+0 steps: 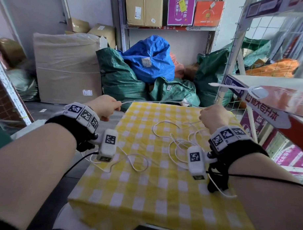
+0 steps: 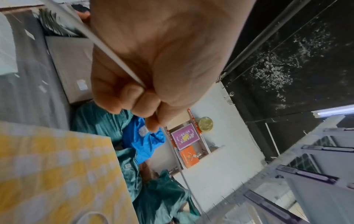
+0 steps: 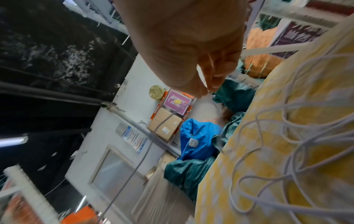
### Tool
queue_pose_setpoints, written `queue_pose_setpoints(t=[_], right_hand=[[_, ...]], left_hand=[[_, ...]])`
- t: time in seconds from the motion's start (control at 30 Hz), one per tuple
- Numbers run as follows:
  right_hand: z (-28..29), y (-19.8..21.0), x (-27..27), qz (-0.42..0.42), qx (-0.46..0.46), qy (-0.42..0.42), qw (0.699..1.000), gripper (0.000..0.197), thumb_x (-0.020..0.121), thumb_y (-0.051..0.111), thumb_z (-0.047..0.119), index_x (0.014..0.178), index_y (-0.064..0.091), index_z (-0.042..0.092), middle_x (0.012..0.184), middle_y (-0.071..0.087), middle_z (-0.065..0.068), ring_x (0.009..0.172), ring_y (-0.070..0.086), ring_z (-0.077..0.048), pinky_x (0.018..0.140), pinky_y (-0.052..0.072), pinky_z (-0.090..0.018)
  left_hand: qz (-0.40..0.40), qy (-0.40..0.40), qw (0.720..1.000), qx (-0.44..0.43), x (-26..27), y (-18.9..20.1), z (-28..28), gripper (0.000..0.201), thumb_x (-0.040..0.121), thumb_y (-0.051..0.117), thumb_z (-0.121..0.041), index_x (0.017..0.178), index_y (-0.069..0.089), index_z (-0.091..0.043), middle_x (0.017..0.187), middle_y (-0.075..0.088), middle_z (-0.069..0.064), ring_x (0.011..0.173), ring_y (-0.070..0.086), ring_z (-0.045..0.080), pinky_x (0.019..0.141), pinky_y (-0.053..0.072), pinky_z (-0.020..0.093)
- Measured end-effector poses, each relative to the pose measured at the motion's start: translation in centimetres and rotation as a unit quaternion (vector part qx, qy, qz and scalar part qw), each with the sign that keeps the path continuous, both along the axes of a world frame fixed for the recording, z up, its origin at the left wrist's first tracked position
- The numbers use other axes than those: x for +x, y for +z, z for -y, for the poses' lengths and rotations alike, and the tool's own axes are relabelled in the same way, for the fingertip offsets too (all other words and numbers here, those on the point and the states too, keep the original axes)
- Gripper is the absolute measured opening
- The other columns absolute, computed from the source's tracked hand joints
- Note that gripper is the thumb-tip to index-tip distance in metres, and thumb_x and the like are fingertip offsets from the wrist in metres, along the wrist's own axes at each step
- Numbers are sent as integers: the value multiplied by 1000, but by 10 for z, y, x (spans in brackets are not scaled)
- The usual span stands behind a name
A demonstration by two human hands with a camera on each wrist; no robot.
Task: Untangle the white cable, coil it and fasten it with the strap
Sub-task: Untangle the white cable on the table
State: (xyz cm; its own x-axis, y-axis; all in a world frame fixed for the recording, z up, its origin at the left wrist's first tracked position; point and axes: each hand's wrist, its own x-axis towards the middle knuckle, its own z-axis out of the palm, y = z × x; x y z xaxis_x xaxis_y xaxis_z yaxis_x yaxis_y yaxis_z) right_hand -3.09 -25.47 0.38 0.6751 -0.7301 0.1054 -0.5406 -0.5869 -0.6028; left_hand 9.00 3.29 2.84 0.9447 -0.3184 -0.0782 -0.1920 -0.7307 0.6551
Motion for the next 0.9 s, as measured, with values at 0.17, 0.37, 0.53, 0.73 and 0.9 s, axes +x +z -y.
queue_pose_setpoints(t=[0.17, 0.37, 0.53, 0.73, 0.9], right_hand=[[-37, 6, 2, 10, -80, 128, 989, 44, 90, 48, 14, 133, 51, 13, 134, 54, -9, 116, 55, -26, 90, 46, -32], [-90, 16, 7, 92, -38, 364, 926, 32, 94, 52, 22, 125, 60, 24, 100, 67, 5, 68, 65, -9, 49, 44, -7], [-65, 14, 12, 140, -42, 233, 962, 25, 97, 47, 20, 100, 71, 14, 65, 58, 9, 50, 54, -9, 54, 52, -25], [-20, -4, 9, 62, 5, 68, 996, 28, 95, 45, 15, 99, 71, 4, 92, 70, -12, 77, 65, -25, 64, 54, -32], [-50, 3, 6, 115, -35, 168, 978, 39, 94, 45, 12, 130, 56, 19, 127, 61, -5, 100, 65, -24, 82, 54, -36]], left_hand=[[-63, -65, 995, -48, -20, 5, 26, 31, 100, 37, -17, 75, 51, -7, 53, 27, 2, 38, 24, 13, 39, 26, 19], [-56, -148, 985, -67, -44, 16, 56, 33, 99, 44, -26, 73, 54, -8, 50, 28, -2, 43, 24, 13, 40, 25, 21], [-55, -123, 984, -115, -41, 21, 43, 37, 100, 40, -27, 66, 42, -14, 49, 27, -4, 38, 22, 10, 41, 21, 22], [-66, -45, 964, -252, -27, 26, 26, 32, 102, 35, -25, 74, 47, -14, 48, 28, -5, 38, 22, 8, 46, 21, 23], [-94, -131, 969, -185, -38, 22, 41, 26, 102, 36, -19, 85, 54, -10, 57, 35, -1, 41, 27, 7, 40, 22, 17]])
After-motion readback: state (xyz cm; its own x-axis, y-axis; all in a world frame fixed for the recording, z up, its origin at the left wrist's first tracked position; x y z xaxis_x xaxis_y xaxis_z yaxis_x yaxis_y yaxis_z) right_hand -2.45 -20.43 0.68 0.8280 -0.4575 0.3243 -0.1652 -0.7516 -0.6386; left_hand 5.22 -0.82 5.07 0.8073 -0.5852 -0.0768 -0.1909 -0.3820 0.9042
